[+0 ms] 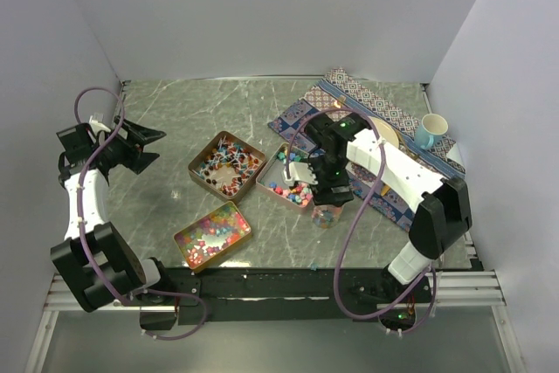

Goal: Pack the candies
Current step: Close the bottle lid on the packing bottle.

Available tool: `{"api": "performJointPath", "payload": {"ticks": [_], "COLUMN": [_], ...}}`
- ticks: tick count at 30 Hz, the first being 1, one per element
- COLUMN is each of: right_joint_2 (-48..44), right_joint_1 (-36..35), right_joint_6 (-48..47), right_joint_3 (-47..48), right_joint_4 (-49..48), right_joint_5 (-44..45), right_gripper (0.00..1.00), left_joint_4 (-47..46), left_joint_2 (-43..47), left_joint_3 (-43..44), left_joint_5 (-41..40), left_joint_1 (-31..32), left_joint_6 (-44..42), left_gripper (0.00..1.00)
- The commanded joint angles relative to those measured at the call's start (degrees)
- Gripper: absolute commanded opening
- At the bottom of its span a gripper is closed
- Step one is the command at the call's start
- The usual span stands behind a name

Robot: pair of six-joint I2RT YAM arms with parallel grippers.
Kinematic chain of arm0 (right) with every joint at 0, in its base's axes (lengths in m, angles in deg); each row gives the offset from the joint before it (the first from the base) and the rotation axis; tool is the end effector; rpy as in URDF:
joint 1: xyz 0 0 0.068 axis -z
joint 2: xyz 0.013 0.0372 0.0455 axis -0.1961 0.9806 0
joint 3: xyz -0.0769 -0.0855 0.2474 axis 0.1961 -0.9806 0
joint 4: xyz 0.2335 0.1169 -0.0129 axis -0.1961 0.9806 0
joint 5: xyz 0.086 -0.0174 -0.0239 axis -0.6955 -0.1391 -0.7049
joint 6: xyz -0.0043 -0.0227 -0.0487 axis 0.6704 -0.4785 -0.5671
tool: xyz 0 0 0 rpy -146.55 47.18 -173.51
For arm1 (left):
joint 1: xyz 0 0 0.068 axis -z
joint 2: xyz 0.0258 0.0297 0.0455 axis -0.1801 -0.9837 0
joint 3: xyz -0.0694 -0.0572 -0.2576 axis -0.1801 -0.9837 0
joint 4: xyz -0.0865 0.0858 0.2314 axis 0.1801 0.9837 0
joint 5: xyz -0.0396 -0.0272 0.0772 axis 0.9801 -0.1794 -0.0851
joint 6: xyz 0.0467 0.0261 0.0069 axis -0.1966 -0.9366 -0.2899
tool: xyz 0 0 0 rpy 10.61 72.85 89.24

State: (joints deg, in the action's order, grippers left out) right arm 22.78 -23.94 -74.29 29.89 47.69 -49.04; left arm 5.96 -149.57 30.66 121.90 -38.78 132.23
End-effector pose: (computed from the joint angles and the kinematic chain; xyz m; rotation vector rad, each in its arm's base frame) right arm 0.2329 0.1738 0.2872 -2.3909 1.8051 0.2701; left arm 0.2464 0.1028 0.2788 -0.9038 2.0087 -1.1062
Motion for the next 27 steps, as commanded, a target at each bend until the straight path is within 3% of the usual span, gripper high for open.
{"api": "performJointPath", "payload": {"ticks": [1, 27], "right_joint_2": [1.6, 0.5], "right_joint_1": [0.3, 0.1], "right_joint_6": [-1.0, 3.6], "right_joint_3": [-1.5, -8.7], "right_joint_4": [3.7, -7.9], "right_joint_5": [-1.8, -2.7], "right_gripper": [0.87, 0.88], "left_joint_4": [-1.3, -1.2], "left_joint_2": [0.2, 2.3], "left_joint_3": [1.6, -0.2], "left_joint_5": [0.5, -2.0], "left_joint_1": [0.2, 0.1], "left_joint_6": [-0.8, -0.8], "left_gripper": [0.86, 0.85]}}
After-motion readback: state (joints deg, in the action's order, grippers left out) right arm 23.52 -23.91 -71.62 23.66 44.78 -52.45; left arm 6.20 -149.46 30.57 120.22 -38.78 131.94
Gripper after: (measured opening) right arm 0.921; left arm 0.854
